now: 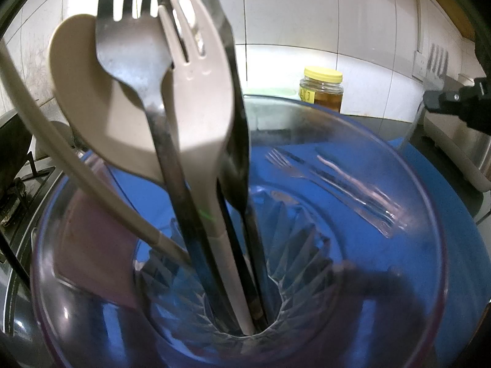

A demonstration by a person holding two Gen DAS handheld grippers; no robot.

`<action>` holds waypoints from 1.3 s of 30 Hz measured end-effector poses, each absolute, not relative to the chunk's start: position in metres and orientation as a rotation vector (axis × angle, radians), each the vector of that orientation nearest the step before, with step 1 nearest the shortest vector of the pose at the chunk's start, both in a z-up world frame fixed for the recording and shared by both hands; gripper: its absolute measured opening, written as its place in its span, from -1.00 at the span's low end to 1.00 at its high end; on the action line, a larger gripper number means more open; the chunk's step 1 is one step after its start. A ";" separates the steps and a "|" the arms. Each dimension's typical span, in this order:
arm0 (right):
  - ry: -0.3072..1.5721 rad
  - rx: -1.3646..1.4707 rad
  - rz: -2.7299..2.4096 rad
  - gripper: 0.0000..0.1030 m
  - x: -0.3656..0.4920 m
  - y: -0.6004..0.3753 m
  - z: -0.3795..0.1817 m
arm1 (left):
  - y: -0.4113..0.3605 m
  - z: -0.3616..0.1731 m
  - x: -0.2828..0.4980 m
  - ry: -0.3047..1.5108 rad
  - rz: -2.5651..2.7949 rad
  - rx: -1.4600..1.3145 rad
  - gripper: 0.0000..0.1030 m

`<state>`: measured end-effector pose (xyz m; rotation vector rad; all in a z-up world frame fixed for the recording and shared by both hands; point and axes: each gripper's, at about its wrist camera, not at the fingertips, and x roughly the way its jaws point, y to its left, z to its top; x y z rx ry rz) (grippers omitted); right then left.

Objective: Organize utensils
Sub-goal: 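Lower the right gripper onto a metal fork and grasp it, then lift the metal fork with the right gripper and carry it to the cup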

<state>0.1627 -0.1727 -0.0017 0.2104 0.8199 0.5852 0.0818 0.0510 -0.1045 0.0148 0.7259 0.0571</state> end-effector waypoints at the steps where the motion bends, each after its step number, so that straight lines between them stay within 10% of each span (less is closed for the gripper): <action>1: 0.817 0.207 0.587 -0.94 0.161 -0.172 0.000 | 0.051 -0.105 0.082 0.726 0.057 0.015 0.54; 39: 0.695 0.137 0.983 -0.94 0.119 -0.068 0.084 | 0.051 -0.105 0.082 0.726 0.057 0.015 0.54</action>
